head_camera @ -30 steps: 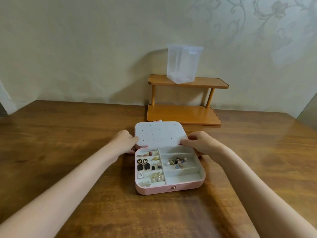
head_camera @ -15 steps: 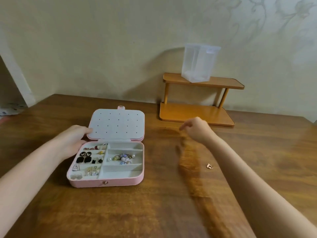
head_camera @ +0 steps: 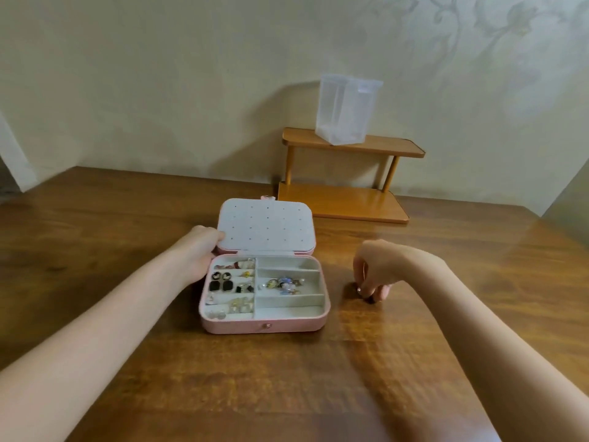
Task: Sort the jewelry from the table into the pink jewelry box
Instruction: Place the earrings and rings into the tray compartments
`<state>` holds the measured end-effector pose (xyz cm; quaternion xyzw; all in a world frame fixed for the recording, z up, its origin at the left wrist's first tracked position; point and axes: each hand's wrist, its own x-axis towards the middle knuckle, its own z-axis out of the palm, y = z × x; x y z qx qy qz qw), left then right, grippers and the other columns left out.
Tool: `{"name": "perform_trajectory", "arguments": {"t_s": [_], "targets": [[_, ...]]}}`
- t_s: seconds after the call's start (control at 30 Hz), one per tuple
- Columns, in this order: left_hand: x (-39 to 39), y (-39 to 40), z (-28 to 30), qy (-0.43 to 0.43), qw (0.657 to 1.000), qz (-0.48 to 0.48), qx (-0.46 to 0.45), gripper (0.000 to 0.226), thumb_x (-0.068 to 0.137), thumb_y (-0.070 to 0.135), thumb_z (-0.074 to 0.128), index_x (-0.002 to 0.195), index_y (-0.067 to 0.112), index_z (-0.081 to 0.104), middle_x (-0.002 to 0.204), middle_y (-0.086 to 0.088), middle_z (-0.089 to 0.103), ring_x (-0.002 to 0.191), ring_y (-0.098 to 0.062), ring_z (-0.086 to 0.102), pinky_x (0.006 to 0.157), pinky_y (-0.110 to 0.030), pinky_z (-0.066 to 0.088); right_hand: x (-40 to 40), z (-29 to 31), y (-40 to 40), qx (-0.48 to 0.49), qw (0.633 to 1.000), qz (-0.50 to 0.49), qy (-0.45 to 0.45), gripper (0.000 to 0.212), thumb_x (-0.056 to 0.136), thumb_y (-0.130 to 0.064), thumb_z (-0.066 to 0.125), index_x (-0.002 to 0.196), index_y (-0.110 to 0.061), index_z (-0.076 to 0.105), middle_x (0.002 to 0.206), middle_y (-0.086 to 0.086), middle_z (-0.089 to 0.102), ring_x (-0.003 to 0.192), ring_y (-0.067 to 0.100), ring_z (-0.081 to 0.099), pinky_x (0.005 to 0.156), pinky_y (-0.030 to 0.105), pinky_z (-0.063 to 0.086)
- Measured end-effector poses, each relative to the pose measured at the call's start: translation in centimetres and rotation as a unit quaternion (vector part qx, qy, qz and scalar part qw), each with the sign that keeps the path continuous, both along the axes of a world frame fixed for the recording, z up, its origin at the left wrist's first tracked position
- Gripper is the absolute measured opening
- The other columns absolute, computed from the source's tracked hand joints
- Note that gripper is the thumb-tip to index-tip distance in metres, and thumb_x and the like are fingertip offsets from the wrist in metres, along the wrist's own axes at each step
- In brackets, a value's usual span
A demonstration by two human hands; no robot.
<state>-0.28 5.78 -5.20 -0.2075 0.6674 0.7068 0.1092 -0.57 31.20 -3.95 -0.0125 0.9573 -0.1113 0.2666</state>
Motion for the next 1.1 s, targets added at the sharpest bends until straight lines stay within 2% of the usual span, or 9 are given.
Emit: {"name": "perform_trajectory", "arguments": {"t_s": [0.13, 0.27, 0.37, 0.47, 0.53, 0.7, 0.8, 0.93, 1.1], "targets": [[0.4, 2.5, -0.6, 0.013, 1.0, 0.013, 0.024, 0.026, 0.098, 0.003, 0.036, 0.12, -0.001, 0.051, 0.113, -0.017, 0.061, 0.081, -0.023, 0.062, 0.061, -0.033, 0.049, 0.1, -0.7, 0.6, 0.058, 0.996, 0.027, 0.07, 0.016, 0.083, -0.022, 0.068, 0.074, -0.016, 0.057, 0.075, 0.001, 0.063, 0.063, 0.009, 0.061, 0.056, 0.018, 0.05], [0.5, 4.5, -0.9, 0.024, 0.999, 0.026, 0.003, 0.027, 0.097, 0.0, 0.034, 0.082, 0.006, 0.056, 0.091, -0.014, 0.063, 0.072, -0.023, 0.064, 0.072, -0.038, 0.053, 0.6, 0.8, 1.9, 0.082, 0.988, 0.028, 0.126, 0.019, 0.086, -0.023, 0.063, 0.073, -0.015, 0.054, 0.069, 0.001, 0.062, 0.057, 0.008, 0.06, 0.054, 0.016, 0.049], [0.5, 5.3, -1.4, 0.054, 0.997, -0.014, -0.046, 0.026, 0.093, -0.005, 0.035, 0.103, 0.001, 0.058, 0.104, -0.016, 0.065, 0.083, -0.025, 0.064, 0.07, -0.036, 0.052, 1.0, 4.3, 0.7, 0.022, 0.98, 0.06, 0.19, 0.018, 0.091, -0.022, 0.056, 0.074, -0.018, 0.054, 0.068, 0.0, 0.064, 0.051, 0.004, 0.061, 0.05, 0.013, 0.047], [1.2, 4.7, -0.9, 0.108, 0.985, -0.046, -0.124, 0.033, 0.094, 0.002, 0.044, 0.124, 0.009, 0.054, 0.129, -0.009, 0.054, 0.106, -0.02, 0.055, 0.082, -0.03, 0.045, 2.1, 5.0, -3.8, -0.116, 0.98, 0.117, 0.113, 0.015, 0.091, -0.018, 0.056, 0.076, -0.02, 0.055, 0.068, 0.0, 0.066, 0.053, 0.007, 0.065, 0.055, 0.018, 0.053], [2.0, 3.7, -0.2, 0.17, 0.968, -0.068, -0.169, 0.03, 0.094, 0.008, 0.049, 0.122, 0.016, 0.059, 0.131, -0.001, 0.054, 0.117, -0.015, 0.05, 0.091, -0.024, 0.039, 2.7, 4.1, -6.6, -0.181, 0.971, 0.143, 0.062, 0.011, 0.088, -0.01, 0.06, 0.078, -0.014, 0.057, 0.069, 0.004, 0.067, 0.055, 0.012, 0.066, 0.057, 0.021, 0.054], [3.9, 1.9, 0.7, 0.186, 0.941, -0.209, -0.193, 0.017, 0.085, 0.018, 0.065, 0.102, 0.017, 0.07, 0.093, 0.004, 0.072, 0.085, -0.002, 0.066, 0.057, -0.001, 0.044, 2.1, 2.2, -8.0, -0.257, 0.954, 0.131, 0.078, 0.007, 0.082, 0.001, 0.063, 0.081, -0.005, 0.062, 0.067, 0.007, 0.066, 0.049, 0.011, 0.063, 0.051, 0.018, 0.051], [4.2, 1.6, 0.6, 0.176, 0.946, -0.204, -0.18, 0.014, 0.082, 0.014, 0.069, 0.096, 0.017, 0.07, 0.082, 0.001, 0.074, 0.075, -0.006, 0.069, 0.059, -0.005, 0.048, 2.2, 1.7, -8.0, -0.294, 0.947, 0.11, 0.068, 0.007, 0.082, 0.002, 0.062, 0.079, -0.004, 0.063, 0.066, 0.009, 0.065, 0.048, 0.013, 0.062, 0.051, 0.019, 0.05], [4.6, 1.2, 0.8, 0.18, 0.955, -0.19, -0.143, 0.02, 0.08, 0.005, 0.069, 0.097, 0.015, 0.068, 0.08, -0.003, 0.074, 0.077, -0.014, 0.071, 0.075, -0.025, 0.056, 2.3, 1.7, -8.0, -0.337, 0.934, 0.091, 0.076, 0.005, 0.082, 0.002, 0.063, 0.08, -0.002, 0.064, 0.072, 0.015, 0.066, 0.052, 0.015, 0.062, 0.052, 0.019, 0.051], [5.5, 0.7, 0.3, 0.188, 0.964, -0.145, -0.117, 0.028, 0.078, 0.004, 0.071, 0.103, 0.014, 0.066, 0.081, -0.002, 0.074, 0.076, -0.014, 0.071, 0.077, -0.028, 0.057, 2.5, 1.6, -8.4, -0.363, 0.922, 0.091, 0.101, 0.01, 0.081, -0.001, 0.067, 0.09, 0.003, 0.067, 0.082, 0.018, 0.07, 0.064, 0.015, 0.066, 0.054, 0.018, 0.052]]}}
